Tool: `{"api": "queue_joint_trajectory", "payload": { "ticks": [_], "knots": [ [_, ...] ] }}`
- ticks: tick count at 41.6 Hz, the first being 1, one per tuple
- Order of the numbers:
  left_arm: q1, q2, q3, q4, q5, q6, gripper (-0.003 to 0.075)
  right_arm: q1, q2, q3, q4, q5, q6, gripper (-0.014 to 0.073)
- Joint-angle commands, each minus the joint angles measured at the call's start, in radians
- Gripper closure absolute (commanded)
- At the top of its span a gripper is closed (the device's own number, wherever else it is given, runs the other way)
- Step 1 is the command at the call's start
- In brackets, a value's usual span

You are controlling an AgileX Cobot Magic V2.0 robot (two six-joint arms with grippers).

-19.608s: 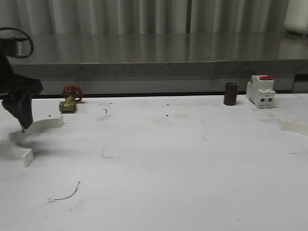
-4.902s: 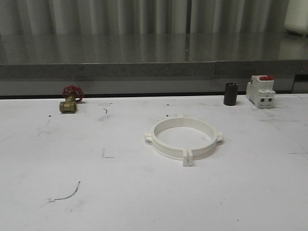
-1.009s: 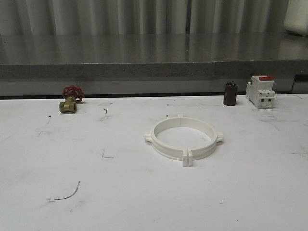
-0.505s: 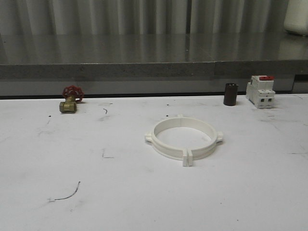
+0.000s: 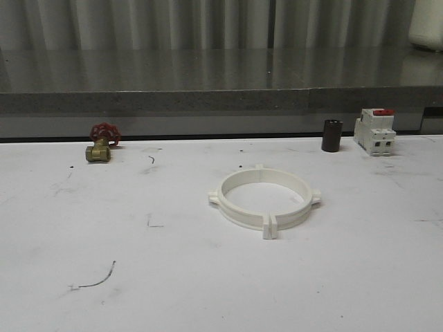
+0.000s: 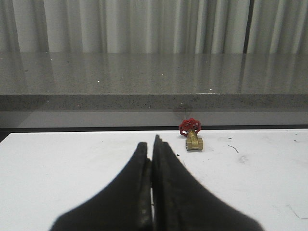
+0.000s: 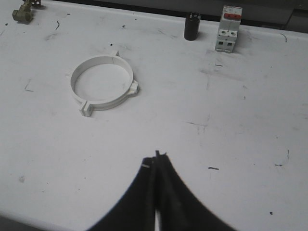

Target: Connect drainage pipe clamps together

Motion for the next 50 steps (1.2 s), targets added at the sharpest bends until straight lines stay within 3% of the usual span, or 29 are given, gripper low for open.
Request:
{"api": "queue_joint_trajectory", "payload": {
  "ticks": [1,14,29,35,50],
  "knots": [
    [0.001,-0.012,0.023,-0.006,-0.079,0.0,0.0741,-0.005,0.006,-0.023,0.004,-0.065,-0.002,0.0713],
    [0.001,-0.012,0.023,-0.006,-0.079,0.0,0.0741,-0.013,-0.013,-0.005,-0.019,-0.082,-0.003,0.0713],
    [0.001,-0.012,0.023,-0.006,-0.079,0.0,0.0741,-0.165,-0.31,0.393,-0.022,-0.548,-0.003,0.0713],
    [0.001,-0.012,0.023,-0.006,-0.079,0.0,0.0741,-0.168,-0.425,0.542,-0.021,-0.651,-0.003,0.0713],
    [0.001,-0.012,0.023,-0.006,-0.079,0.0,0.0741,-0.185,-0.479,0.67,-0.011,-0.816,-0.003,0.0713]
  ]
}}
